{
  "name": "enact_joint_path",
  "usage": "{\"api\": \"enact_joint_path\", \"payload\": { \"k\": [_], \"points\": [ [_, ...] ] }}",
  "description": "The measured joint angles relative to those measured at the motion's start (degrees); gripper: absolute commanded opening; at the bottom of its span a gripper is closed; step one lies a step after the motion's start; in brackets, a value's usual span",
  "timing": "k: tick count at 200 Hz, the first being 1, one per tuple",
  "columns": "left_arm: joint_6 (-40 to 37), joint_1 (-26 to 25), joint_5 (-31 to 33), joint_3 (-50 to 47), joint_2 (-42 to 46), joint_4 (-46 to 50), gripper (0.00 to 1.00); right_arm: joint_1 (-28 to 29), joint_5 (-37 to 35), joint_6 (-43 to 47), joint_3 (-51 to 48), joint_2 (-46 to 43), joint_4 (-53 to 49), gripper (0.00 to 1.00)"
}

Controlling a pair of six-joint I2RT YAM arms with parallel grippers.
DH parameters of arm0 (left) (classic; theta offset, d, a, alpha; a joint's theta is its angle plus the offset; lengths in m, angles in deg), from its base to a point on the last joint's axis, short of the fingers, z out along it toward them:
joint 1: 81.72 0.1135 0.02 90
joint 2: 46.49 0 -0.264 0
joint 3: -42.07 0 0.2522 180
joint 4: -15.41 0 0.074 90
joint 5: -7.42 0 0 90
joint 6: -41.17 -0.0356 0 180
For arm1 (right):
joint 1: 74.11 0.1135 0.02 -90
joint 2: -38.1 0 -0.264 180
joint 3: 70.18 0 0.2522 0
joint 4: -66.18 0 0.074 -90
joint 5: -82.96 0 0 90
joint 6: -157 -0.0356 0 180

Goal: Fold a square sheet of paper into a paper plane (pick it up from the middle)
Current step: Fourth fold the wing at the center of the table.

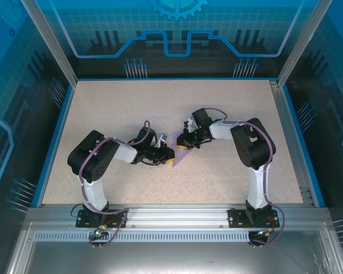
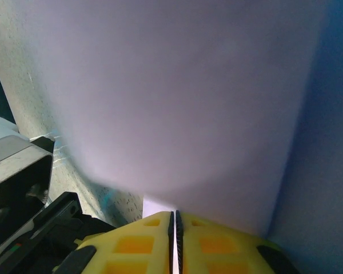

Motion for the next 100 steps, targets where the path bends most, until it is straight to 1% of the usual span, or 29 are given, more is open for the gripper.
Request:
{"api": "enact_joint_path", "payload": {
  "k": [17,39,100],
  "points": [
    [-0.6,0.0,0.1,0.1,0.9,1.3,0.2,0.0,0.0,0.5,0.2,0.1,-0.3,0.12],
    [-0.8,0.0,0.6,0.1,2.1,3.7,0.18,0.0,0.0,1.0,0.2,0.1,-0.5,0.12],
    [-1.2,0.0,0.8,0.2,3.2,7.2,0.05,0.0,-0.1,1.9,0.2,0.1,-0.7,0.12]
  ]
}}
